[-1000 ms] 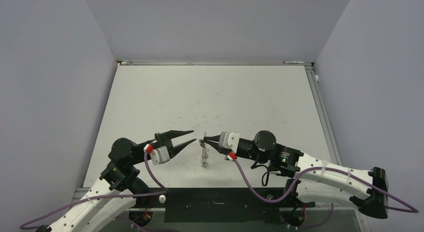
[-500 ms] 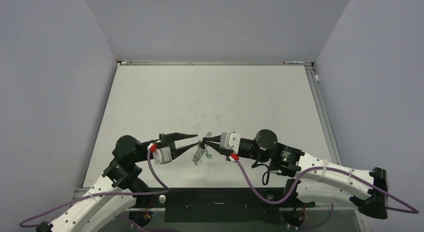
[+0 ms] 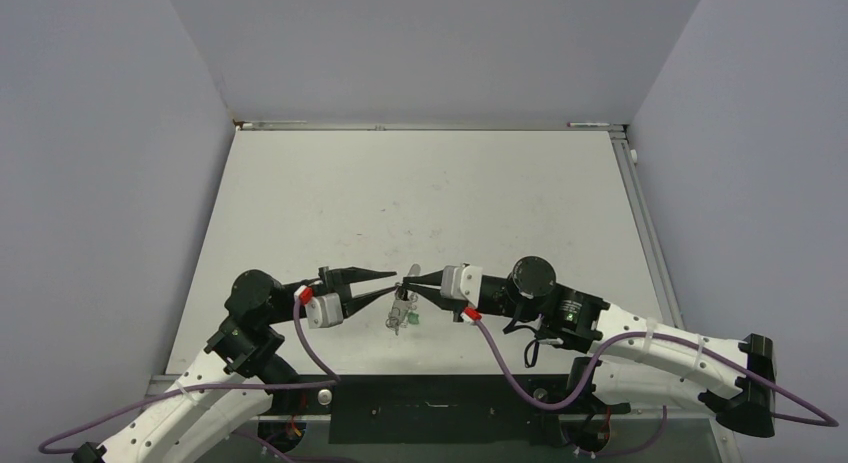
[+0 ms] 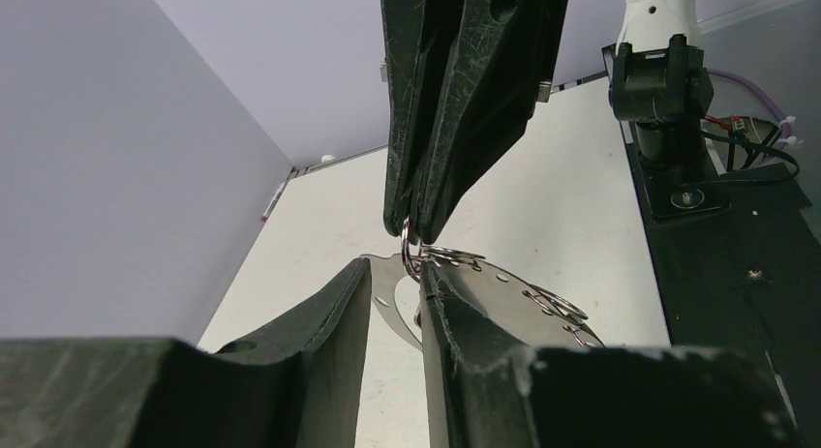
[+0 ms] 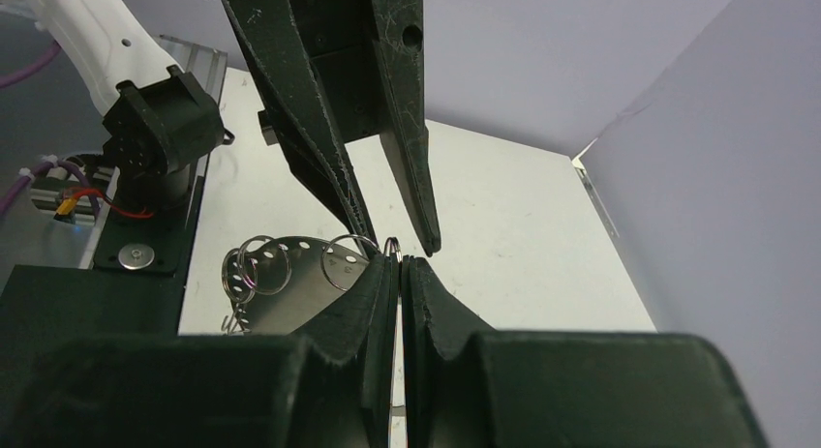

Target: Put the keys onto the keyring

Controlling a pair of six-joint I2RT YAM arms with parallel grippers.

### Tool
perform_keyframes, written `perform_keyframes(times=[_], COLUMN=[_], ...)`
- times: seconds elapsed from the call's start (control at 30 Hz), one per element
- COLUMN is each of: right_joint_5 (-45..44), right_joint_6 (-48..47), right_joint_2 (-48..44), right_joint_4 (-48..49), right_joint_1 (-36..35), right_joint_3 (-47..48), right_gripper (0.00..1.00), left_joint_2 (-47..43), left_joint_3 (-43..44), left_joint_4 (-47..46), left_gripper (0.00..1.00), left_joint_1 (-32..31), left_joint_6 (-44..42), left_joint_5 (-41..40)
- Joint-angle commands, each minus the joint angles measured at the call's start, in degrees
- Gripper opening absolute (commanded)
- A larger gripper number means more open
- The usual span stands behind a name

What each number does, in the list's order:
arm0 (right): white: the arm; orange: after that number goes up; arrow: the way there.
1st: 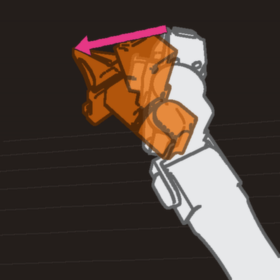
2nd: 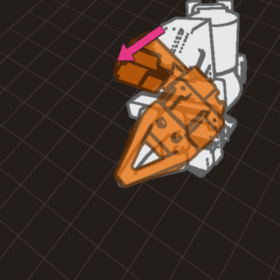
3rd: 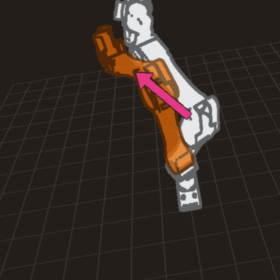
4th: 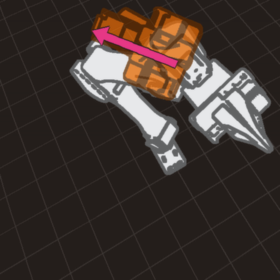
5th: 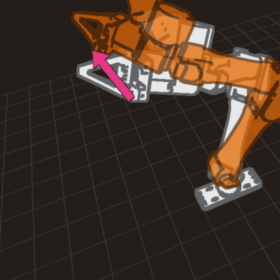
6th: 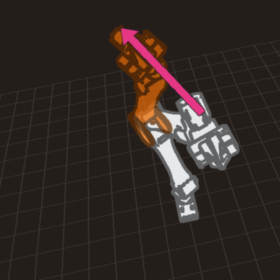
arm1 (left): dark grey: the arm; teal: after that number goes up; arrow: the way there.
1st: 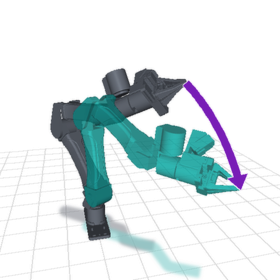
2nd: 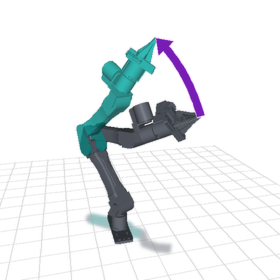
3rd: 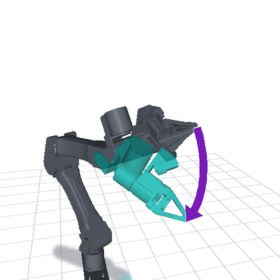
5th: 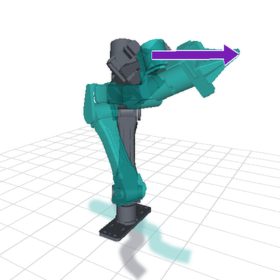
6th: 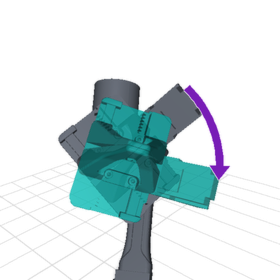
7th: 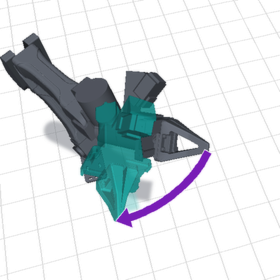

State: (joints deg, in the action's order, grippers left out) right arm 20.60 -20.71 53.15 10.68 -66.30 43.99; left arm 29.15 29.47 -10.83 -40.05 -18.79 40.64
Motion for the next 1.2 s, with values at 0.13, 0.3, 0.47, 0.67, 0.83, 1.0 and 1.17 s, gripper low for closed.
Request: perform_keyframes(times=[0.13, 0.3, 0.47, 0.67, 0.83, 1.0, 1.17], right_joint_5=[3.9, 5.2, 4.9, 1.0, -4.6, -11.4, -12.9], right_joint_6=[1.3, 1.3, 0.2, -1.4, -3.5, -6.4, -8.6], right_joint_2=[0.6, 1.6, 1.2, 0.0, -0.2, -0.1, 3.1], right_joint_4=[7.6, 8.2, 8.1, 5.0, -0.9, -11.0, -24.5], right_joint_1=[0.4, 0.4, 0.4, 0.4, 0.4, 0.4, 0.4], right_joint_3=[3.3, 3.3, 2.0, 1.5, 3.7, 8.8, 16.4], right_gripper=[0.05, 0.05, 0.05, 0.08, 0.35, 0.44, 0.46], left_joint_2=[0.4, 0.6, 0.1, 0.7, 1.6, 3.6, 5.8], left_joint_3=[0.6, 0.6, 0.8, 2.5, 3.7, 4.6, 5.6], left_joint_4=[-3.1, -3.4, -3.0, 0.7, 3.3, 5.8, 7.7], left_gripper=[0.17, 0.01, 0.0, 0.0, 0.0, 0.0, 0.0], left_joint_1=[0.2, 0.2, 0.2, 0.2, 0.3, 0.3, 0.3], left_joint_6=[0.8, 1.0, 1.4, 0.1, -1.0, -2.1, -2.7], left_joint_5=[1.9, 2.6, 1.2, -2.3, -5.7, -9.0, -9.5])
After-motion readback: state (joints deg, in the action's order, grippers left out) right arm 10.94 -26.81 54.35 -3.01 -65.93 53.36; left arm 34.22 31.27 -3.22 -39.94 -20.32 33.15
